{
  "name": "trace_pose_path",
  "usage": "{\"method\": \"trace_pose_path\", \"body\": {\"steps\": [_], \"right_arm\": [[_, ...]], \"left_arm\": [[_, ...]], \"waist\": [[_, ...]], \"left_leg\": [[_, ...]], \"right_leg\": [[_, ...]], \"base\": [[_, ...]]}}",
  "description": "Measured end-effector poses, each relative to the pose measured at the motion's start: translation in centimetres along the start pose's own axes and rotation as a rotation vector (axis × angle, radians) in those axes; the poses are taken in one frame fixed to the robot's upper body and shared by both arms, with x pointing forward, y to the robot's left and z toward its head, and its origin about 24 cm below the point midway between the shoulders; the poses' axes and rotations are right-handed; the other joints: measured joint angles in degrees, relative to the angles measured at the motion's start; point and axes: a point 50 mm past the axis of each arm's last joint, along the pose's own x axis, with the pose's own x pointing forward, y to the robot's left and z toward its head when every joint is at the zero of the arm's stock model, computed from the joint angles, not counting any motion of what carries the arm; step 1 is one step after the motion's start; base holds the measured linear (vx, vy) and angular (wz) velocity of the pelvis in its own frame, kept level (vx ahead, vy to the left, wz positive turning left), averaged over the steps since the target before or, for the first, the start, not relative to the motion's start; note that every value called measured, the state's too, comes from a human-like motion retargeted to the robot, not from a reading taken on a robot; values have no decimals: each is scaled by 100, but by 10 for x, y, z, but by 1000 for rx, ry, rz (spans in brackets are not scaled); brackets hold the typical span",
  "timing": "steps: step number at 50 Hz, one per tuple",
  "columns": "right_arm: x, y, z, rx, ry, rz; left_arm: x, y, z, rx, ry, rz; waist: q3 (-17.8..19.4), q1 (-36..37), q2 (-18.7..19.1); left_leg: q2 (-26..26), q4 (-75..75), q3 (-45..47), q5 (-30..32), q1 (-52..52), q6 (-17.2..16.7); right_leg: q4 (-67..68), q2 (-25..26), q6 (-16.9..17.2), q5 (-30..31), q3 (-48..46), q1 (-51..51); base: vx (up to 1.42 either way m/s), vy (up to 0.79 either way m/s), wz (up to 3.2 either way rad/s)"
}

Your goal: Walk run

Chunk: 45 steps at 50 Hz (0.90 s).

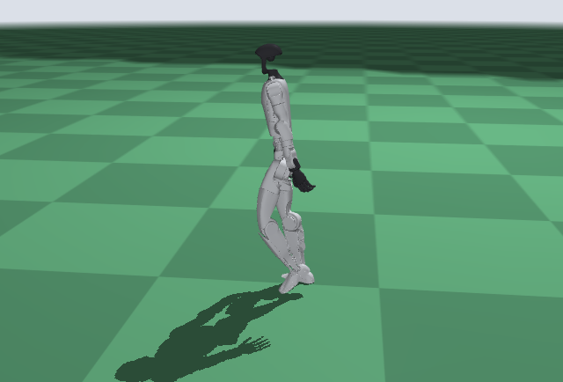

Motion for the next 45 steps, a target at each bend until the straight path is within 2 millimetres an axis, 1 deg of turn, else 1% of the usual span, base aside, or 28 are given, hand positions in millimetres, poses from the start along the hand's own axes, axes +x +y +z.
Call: {"method": "trace_pose_path", "body": {"steps": [3,5,7,8,10,11,12,13,15,17,18,19,20,21,23,25,28,30,32,33,35,37,38,39,40,42,43,45], "right_arm": [[-9,-27,44,-147,-136,-130],[-20,-43,75,-253,-220,-213],[-29,-53,97,-332,-288,-275],[-33,-56,104,-353,-314,-299],[-37,-58,113,-371,-364,-335],[-36,-54,114,-365,-386,-342],[-35,-50,112,-354,-401,-342],[-31,-47,103,-336,-403,-331],[-22,-37,80,-314,-372,-285],[-12,-17,63,-358,-303,-206],[-8,-9,54,-379,-260,-168],[-4,-3,44,-394,-218,-135],[-2,1,34,-406,-176,-106],[0,4,26,-405,-138,-77],[2,11,9,-385,-63,-28],[4,20,-12,-322,6,-5],[4,31,-45,-163,91,-8],[3,38,-66,-60,148,11],[0,48,-82,27,200,61],[-1,53,-90,64,227,92],[-5,63,-105,133,286,157],[-10,70,-120,185,341,213],[-12,73,-126,206,361,239],[-14,74,-130,220,375,260],[-15,75,-133,231,387,279],[-16,74,-136,229,391,278],[-16,73,-135,225,379,274],[-14,72,-133,220,356,259]], "left_arm": [[5,-30,-26,-91,74,-99],[5,-46,-37,-164,123,-171],[3,-56,-46,-216,170,-234],[2,-58,-50,-226,188,-260],[1,-55,-54,-233,206,-286],[1,-50,-53,-229,201,-271],[1,-45,-52,-223,196,-250],[1,-40,-51,-209,190,-217],[2,-30,-45,-187,154,-136],[3,-18,-30,-215,82,-68],[2,-11,-23,-231,49,-46],[1,-2,-16,-242,20,-27],[-1,7,-9,-251,-9,-10],[-5,20,0,-254,-41,21],[-16,50,22,-246,-104,105],[-30,79,45,-206,-172,205],[-59,119,87,-84,-328,333],[-86,144,113,-7,-442,415],[-115,166,133,50,-556,506],[-130,175,142,70,-611,553],[-155,187,156,97,-720,645],[-166,189,165,91,-803,706],[-167,187,167,77,-826,719],[-163,184,167,54,-832,716],[-157,180,166,28,-830,704],[-132,166,152,-23,-766,621],[-116,155,143,-41,-718,565],[-81,125,122,-58,-595,437]], "waist": [[16,319,152],[81,502,288],[47,664,273],[-15,696,275],[-95,732,353],[-138,742,345],[-183,805,342],[-234,976,348],[-291,1297,271],[-247,1290,271],[-251,1070,394],[-248,904,466],[-241,765,512],[-203,703,493],[-102,462,419],[-50,117,375],[-46,-329,418],[-34,-597,413],[-44,-865,373],[-59,-966,356],[-135,-1037,356],[-236,-968,329],[-275,-931,315],[-323,-915,337],[-375,-910,376],[-355,-1032,358],[-299,-1115,370],[-270,-1322,324]], "left_leg": [[141,-1398,208,-389,-678,451],[-44,-2615,-147,-402,-1046,563],[-264,-3458,-751,-446,-1383,569],[-352,-3680,-1066,-438,-1577,601],[-327,-3507,-913,-578,-1705,678],[-350,-3161,-976,-548,-1730,988],[-322,-2899,-955,-468,-1701,1180],[-190,-2802,-763,-285,-1564,1135],[-60,-2385,-1092,-115,-1435,1079],[-79,-2048,-1497,-565,-1198,1054],[6,-2081,-1447,-786,-875,1038],[124,-2149,-1198,-935,-557,1030],[260,-2235,-850,-1050,-242,1024],[173,-2419,-776,-1083,5,998],[-98,-2871,-767,-1080,506,905],[-397,-3406,-944,-974,968,809],[-692,-3815,-1308,-1011,1389,768],[-842,-3982,-1527,-1110,1655,687],[-955,-4114,-1767,-1228,1915,555],[-1000,-4181,-1872,-1299,2059,481],[-1042,-4323,-1995,-1442,2360,327],[-1092,-4347,-2018,-1531,2639,121],[-1111,-4308,-2041,-1511,2754,-30],[-1110,-4239,-2079,-1404,2837,-183],[-1097,-4154,-2126,-1252,2903,-336],[-1231,-3858,-2250,-487,3146,-603],[-1211,-3609,-2095,104,3243,-662],[-929,-2692,-1556,1339,3190,-660]], "right_leg": [[-326,336,132,-167,48,563],[-531,583,225,-282,138,972],[-575,584,394,-431,156,1265],[-562,601,488,-471,222,1357],[-486,718,743,-458,333,1599],[-408,720,899,-334,365,1698],[-308,721,1038,-170,395,1805],[-163,721,1145,72,422,1929],[366,641,1156,989,632,1990],[1534,470,938,2203,841,1655],[2208,541,819,2634,691,1461],[2856,514,727,2717,579,1221],[3491,438,649,2627,486,958],[4048,276,658,2290,532,556],[4886,112,817,1797,737,-316],[5187,87,955,1390,806,-1121],[4430,-199,684,843,279,-1882],[3469,-351,330,556,-89,-2276],[2189,-225,31,352,-114,-2649],[1526,-113,-54,276,-93,-2807],[379,274,-61,244,222,-3122],[-2,393,120,189,250,-3331],[112,386,41,140,28,-3344],[352,392,-219,137,-84,-3345],[655,405,-569,156,-141,-3339],[969,301,-573,743,-176,-3149],[1359,238,-525,792,293,-3175],[1796,-16,-432,559,861,-2943]], "base": [[103,6,-47],[87,13,-59],[109,18,-41],[98,16,-2],[94,13,9],[115,15,-9],[136,21,-42],[150,28,-72],[155,28,-97],[120,7,-66],[100,6,15],[94,10,41],[91,12,6],[90,13,-6],[89,12,33],[101,13,104],[92,9,119],[67,-1,110],[90,-9,106],[107,-13,85],[91,-10,48],[117,-15,7],[156,-24,2],[151,-22,3],[135,-16,14],[134,-13,34],[127,-10,66],[119,-10,59]]}}
